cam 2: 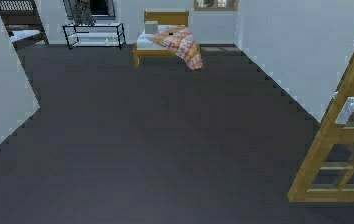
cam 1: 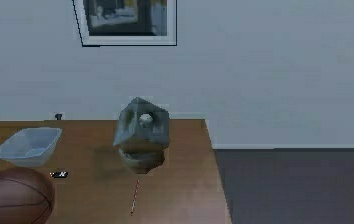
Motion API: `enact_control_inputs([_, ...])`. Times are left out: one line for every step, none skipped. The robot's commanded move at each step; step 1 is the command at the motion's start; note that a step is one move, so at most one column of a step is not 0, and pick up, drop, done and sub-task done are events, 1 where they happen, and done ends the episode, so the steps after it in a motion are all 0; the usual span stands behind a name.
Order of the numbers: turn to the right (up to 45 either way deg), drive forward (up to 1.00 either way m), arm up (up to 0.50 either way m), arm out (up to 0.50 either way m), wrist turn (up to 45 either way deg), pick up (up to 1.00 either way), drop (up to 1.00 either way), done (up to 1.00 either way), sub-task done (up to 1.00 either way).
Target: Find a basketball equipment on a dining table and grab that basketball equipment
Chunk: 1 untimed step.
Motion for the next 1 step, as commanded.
enact_control_inputs([-45.0, 0.00, 0.00, 0.00, 0.0, 0.00, 0.00, 0.00, 0.00])
